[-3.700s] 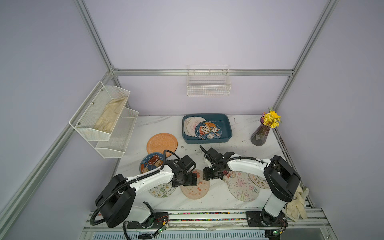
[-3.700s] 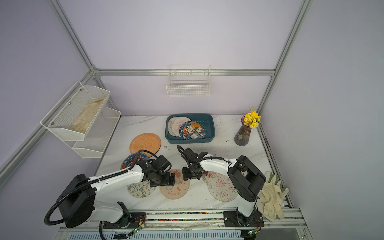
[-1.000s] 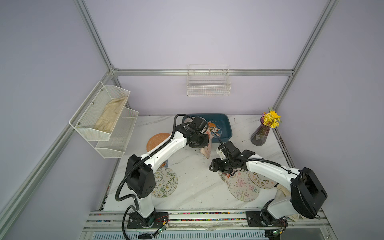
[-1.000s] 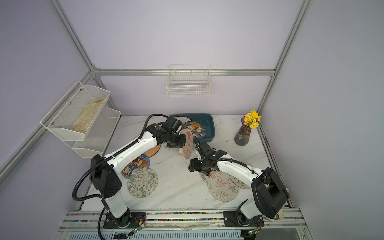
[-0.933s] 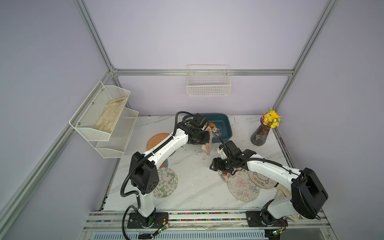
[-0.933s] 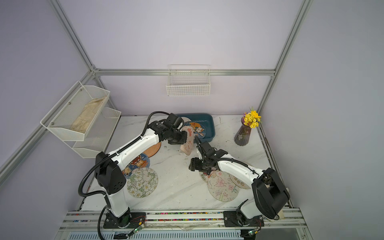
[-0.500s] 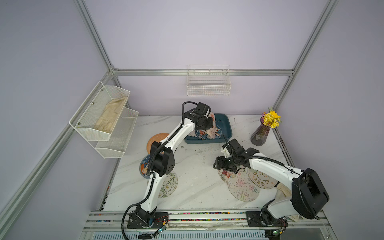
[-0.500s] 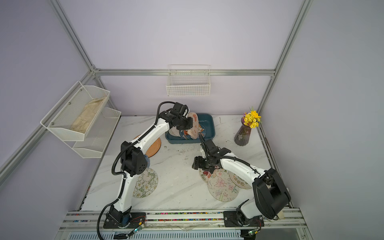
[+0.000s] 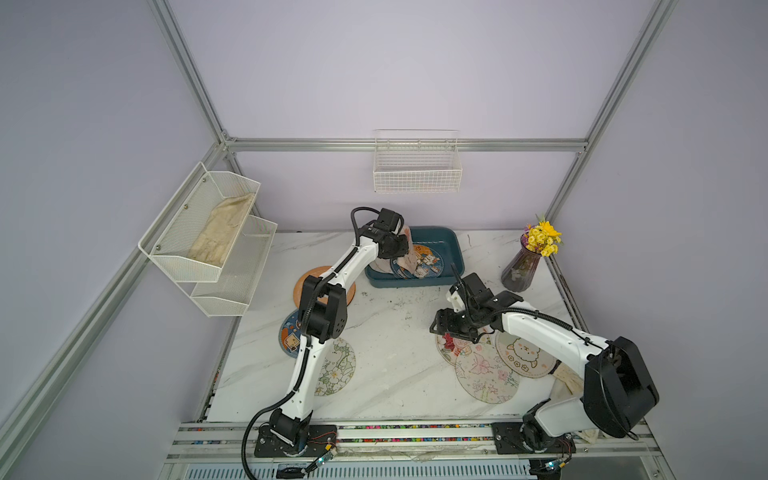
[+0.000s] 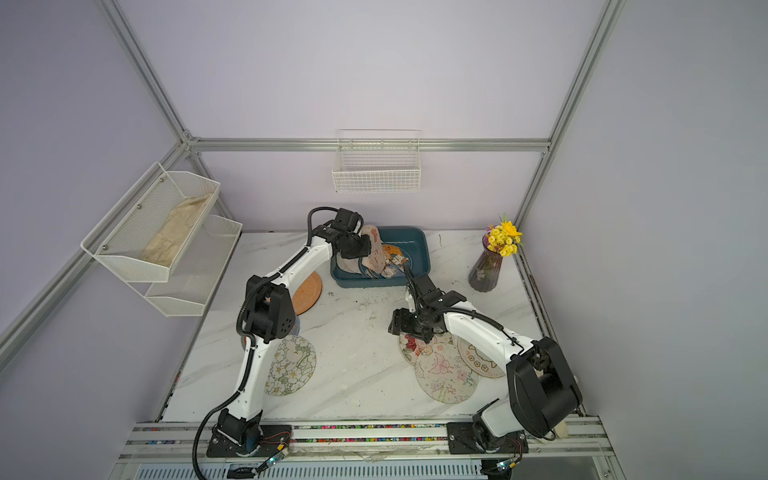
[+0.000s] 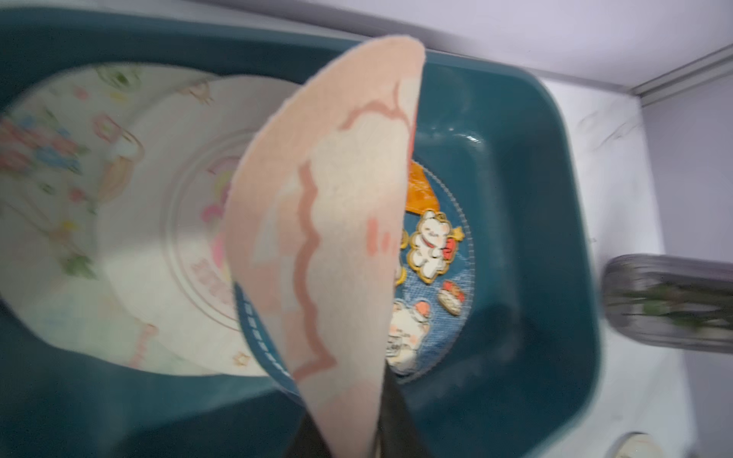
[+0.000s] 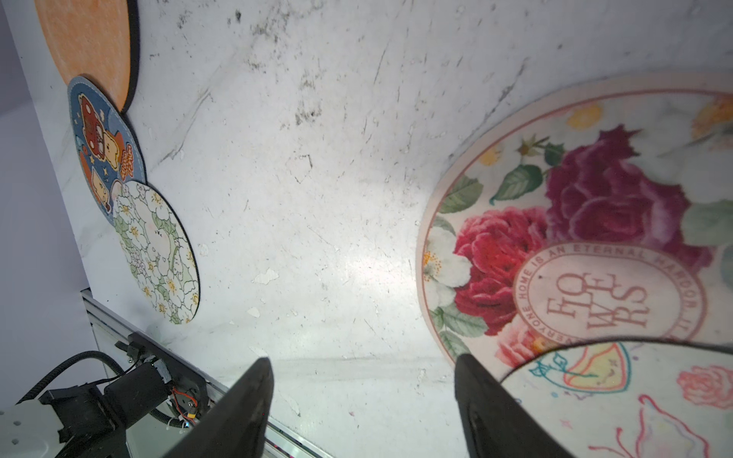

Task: Put the coasters into the storage box
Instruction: Place the coaster in the storage box.

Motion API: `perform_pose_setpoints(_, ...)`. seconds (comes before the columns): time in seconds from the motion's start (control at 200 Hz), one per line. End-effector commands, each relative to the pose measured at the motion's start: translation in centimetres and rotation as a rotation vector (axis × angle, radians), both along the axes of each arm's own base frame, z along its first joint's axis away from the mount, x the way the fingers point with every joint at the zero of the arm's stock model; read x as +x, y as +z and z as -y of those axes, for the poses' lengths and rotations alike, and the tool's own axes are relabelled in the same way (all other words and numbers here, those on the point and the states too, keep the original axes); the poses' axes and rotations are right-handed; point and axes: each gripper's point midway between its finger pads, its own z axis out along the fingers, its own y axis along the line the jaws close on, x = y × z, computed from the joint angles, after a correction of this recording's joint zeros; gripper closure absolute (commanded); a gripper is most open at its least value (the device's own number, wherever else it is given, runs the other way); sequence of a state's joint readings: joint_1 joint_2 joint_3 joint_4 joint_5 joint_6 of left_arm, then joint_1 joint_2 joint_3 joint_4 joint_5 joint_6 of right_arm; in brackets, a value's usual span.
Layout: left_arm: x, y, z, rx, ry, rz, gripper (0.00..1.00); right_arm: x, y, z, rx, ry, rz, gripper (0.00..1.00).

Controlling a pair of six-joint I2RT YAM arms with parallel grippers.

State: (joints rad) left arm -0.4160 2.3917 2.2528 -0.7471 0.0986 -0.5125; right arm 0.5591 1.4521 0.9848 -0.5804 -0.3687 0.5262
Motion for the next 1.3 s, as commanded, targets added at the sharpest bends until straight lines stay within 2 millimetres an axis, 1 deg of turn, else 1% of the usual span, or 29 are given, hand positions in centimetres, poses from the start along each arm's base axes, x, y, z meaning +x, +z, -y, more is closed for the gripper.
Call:
perform_pose_setpoints(0.0, -0.5, 1.5, -2.4, 0.087, 0.021, 0.037, 0.45, 0.4, 0.2, 0.6, -0.038, -0.006, 0.001, 0.26)
perform_pose_setpoints(0.03, -0.7, 1.5, -2.7, 0.105, 0.025, 0.033, 0.37, 0.5, 0.2, 0.7, -0.043, -0.008, 0.004, 0.26)
perform_pose_setpoints(0.115, -1.3, 1.4, -3.5, 0.144, 0.03, 0.025, 0.17, 0.7, 0.3, 1.0, -0.058, -0.013, 0.008, 0.26)
perform_pose_setpoints(0.2, -1.9, 1.4, -4.3, 0.175, 0.04, 0.018, 0.01, 0.7, 0.3, 1.3, -0.073, -0.022, 0.011, 0.25)
perform_pose_setpoints(0.215, -2.0, 1.4, -4.4, 0.179, 0.042, 0.018, 0.0, 0.7, 0.4, 1.4, -0.075, -0.025, 0.012, 0.25)
perform_pose_setpoints(0.33, -2.8, 1.5, -4.9, 0.189, 0.047, 0.01, 0.0, 0.3, 0.0, 2.3, -0.109, -0.044, 0.001, 0.24)
perform_pose_setpoints(0.515, -3.9, 3.0, -5.0, 0.169, 0.04, 0.016, 0.0, -1.1, -1.6, 4.6, -0.188, -0.111, -0.038, 0.2)
perform_pose_setpoints(0.665, -5.3, 4.7, -4.8, 0.142, 0.011, 0.03, 0.0, -2.4, -2.9, 7.0, -0.258, -0.2, -0.081, 0.19)
perform_pose_setpoints(0.725, -6.0, 5.3, -4.6, 0.122, -0.004, 0.035, 0.0, -3.1, -3.8, 8.0, -0.293, -0.238, -0.112, 0.18)
perform_pose_setpoints(0.735, -6.2, 5.4, -4.5, 0.119, -0.008, 0.034, 0.0, -3.2, -3.4, 8.2, -0.289, -0.248, -0.1, 0.18)
perform_pose_setpoints(0.75, -6.4, 5.6, -4.5, 0.113, -0.012, 0.036, 0.0, -3.3, -3.4, 8.4, -0.294, -0.261, -0.102, 0.18)
perform_pose_setpoints(0.885, -8.6, 6.6, -3.6, 0.064, -0.053, 0.045, 0.0, -4.8, -4.2, 11.1, -0.354, -0.384, -0.129, 0.15)
perform_pose_setpoints(1.13, -12.9, 6.6, -3.1, 0.007, -0.093, 0.016, 0.0, -7.1, -4.8, 14.3, -0.342, -0.627, -0.149, 0.12)
perform_pose_setpoints(1.295, -15.2, 5.8, -2.6, -0.032, -0.125, -0.019, 0.0, -8.3, -4.9, 15.8, -0.369, -0.715, -0.154, 0.12)
